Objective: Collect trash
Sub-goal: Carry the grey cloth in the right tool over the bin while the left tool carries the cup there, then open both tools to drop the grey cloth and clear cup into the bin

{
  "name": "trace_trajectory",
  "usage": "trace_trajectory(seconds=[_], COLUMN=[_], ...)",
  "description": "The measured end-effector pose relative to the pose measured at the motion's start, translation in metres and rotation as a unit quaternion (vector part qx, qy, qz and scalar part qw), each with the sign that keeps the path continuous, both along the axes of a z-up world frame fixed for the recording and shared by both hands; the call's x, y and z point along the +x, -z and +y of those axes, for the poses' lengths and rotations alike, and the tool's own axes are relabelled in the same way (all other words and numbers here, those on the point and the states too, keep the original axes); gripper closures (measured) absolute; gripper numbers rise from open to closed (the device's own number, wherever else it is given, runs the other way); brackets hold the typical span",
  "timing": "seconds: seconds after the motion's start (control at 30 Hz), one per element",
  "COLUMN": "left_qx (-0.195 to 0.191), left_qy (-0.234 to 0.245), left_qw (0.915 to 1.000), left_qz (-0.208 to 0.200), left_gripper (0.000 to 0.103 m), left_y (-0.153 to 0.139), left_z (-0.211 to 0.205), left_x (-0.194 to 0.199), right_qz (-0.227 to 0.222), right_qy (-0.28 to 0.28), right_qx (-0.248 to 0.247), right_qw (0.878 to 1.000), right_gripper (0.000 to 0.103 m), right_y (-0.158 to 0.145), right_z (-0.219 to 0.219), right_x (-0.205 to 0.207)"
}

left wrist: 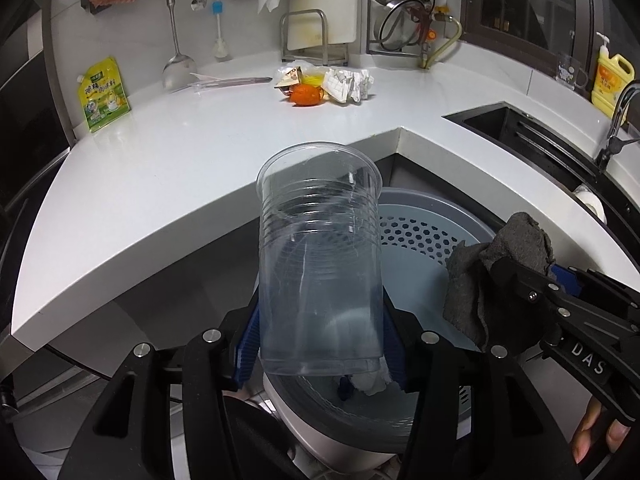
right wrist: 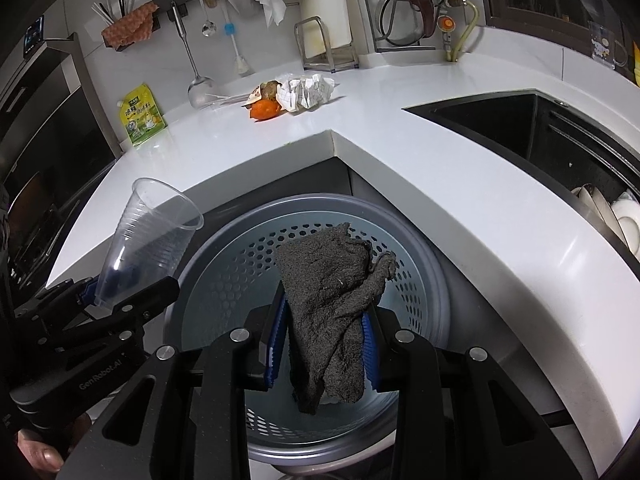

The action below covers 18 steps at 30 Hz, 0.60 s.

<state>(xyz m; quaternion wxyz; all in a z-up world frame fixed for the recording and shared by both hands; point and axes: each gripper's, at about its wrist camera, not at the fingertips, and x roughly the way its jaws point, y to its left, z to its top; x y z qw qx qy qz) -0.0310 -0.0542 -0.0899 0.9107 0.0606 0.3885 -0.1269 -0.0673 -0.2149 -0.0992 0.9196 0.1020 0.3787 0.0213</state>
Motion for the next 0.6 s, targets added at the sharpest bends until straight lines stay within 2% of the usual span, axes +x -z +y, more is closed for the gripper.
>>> trace_trajectory(seconds=[0.13,0.17,0.2,0.23,0.3,0.6], left_qx=[-0.001,0.0,-0.001,-0.003,-0.006,-0.006], left_qy=[-0.003,-0.004,-0.007,-0.008,-0.011,-0.017], left_qw=[1.0,1.0,1.0,1.0,0.9999,0.9998], left_qz=[0.003,0.003,0.003,0.003,0.001,0.002], left_gripper=[0.05,0.045,0.038,0.036,0.028,0.027], left_y=[0.0009,0.0009,0.0012,0.0011,0.0008,0.0005], left_z=[0.0009,0.0012,0.002,0.0027,0.0045,0.0062], left_x=[0.0014,0.0021,0.0023,0.0018,0.0017,0.0026], right_qz=[0.001,0.001,0.001,0.0,-0.005,-0.005], right_qy=[0.001,0.002,0.003,0.006,0.01,0.017], right_qx=[0.001,0.0,0.0,0.0,-0.002,0.004], right_qw=[1.0,1.0,1.0,1.0,1.0,1.0], right_gripper=[0.071,0.07,0.067,0.065,0.051,0.051], right_y=[0.0012,0.0015,0.0016,0.0014,0.0009,0.0023], right_z=[-0.0012,-0.0014,-0.0017,-0.0022,-0.0038,-0.0083], right_x=[0.0014,0.0016,0.0016,0.0012,-0.0004,-0.0021])
